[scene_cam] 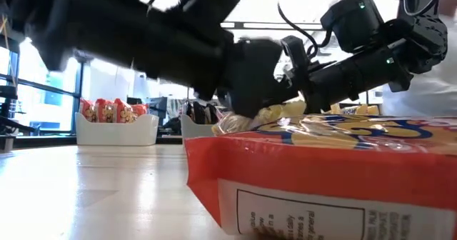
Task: Sort Maruchan noodles
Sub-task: Put the yellow noodle pack into the transparent bin
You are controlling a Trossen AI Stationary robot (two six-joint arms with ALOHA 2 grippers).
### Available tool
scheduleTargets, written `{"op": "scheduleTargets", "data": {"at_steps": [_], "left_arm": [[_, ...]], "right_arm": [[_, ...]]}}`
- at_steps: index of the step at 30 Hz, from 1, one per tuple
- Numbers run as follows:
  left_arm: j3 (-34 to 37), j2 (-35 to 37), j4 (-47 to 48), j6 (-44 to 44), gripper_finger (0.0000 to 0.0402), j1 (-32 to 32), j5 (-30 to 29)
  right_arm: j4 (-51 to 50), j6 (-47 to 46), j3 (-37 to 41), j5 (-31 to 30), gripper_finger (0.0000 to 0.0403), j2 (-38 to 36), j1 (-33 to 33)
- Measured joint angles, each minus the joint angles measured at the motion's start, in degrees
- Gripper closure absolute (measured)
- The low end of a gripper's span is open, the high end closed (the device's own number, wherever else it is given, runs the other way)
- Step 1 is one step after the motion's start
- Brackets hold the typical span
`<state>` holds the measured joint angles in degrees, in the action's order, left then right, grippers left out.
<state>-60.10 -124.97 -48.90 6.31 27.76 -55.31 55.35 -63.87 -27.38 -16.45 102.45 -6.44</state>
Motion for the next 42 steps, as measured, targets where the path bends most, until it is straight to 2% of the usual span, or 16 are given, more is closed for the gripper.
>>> {"op": "scheduleTargets", "data": {"at_steps": [5, 8, 12, 16, 20, 25, 28, 32, 36, 42], "left_arm": [[1.99, 4.66, 6.59, -4.7, 0.0291, 0.81, 5.87], [5.85, 8.15, 6.95, -6.21, 0.0284, 1.02, 10.07], [13.01, 13.24, 1.13, -7.17, 0.0296, 1.25, 13.6], [21.2, 18.1, -8.71, -6.69, 0.0321, 1.25, 19.86], [27.37, 23.32, -12.3, -7.14, 0.0346, 0.65, 26.84], [32.95, 28.86, -13.29, -8.59, 0.0373, -1.03, 29.81], [35.97, 29.51, -18.77, -8.23, 0.039, -2.82, 31.27], [39.91, 28.96, -27.52, -7.81, 0.04, -6.34, 39.29], [41.95, 29.06, -31.05, -8.75, 0.04, -9.28, 44.01], [42.29, 29.31, -29.73, -10.17, 0.0401, -10.9, 46.29]], "right_arm": [[0.03, 4.4, 0.0, 0.33, 0.0313, -0.99, 0.11], [-0.21, 7.71, 0.0, 0.5, 0.0308, -2.69, 0.13], [-1.03, 12.3, 0.0, 2.2, 0.0308, -6.62, 0.69], [-7.06, 15.42, 0.0, 3.62, 0.0308, -13.93, 2.45], [-19.84, 18.75, -0.66, 4.02, 0.0308, -24.84, 4.55], [-51.37, 23.3, -9.24, 0.03, 0.0308, -37.4, 7.92], [-71.48, 25.33, -17.76, -4.53, 0.0308, -40.38, 11.07], [-90.51, 27.09, -28.57, -7.7, 0.0308, -39.39, 18.22], [-97.3, 31.36, -34.47, -7.66, 0.0308, -35.37, 27.55], [-97.64, 37.18, -36.33, -2.3, 0.0308, -27.89, 39.06]]}}
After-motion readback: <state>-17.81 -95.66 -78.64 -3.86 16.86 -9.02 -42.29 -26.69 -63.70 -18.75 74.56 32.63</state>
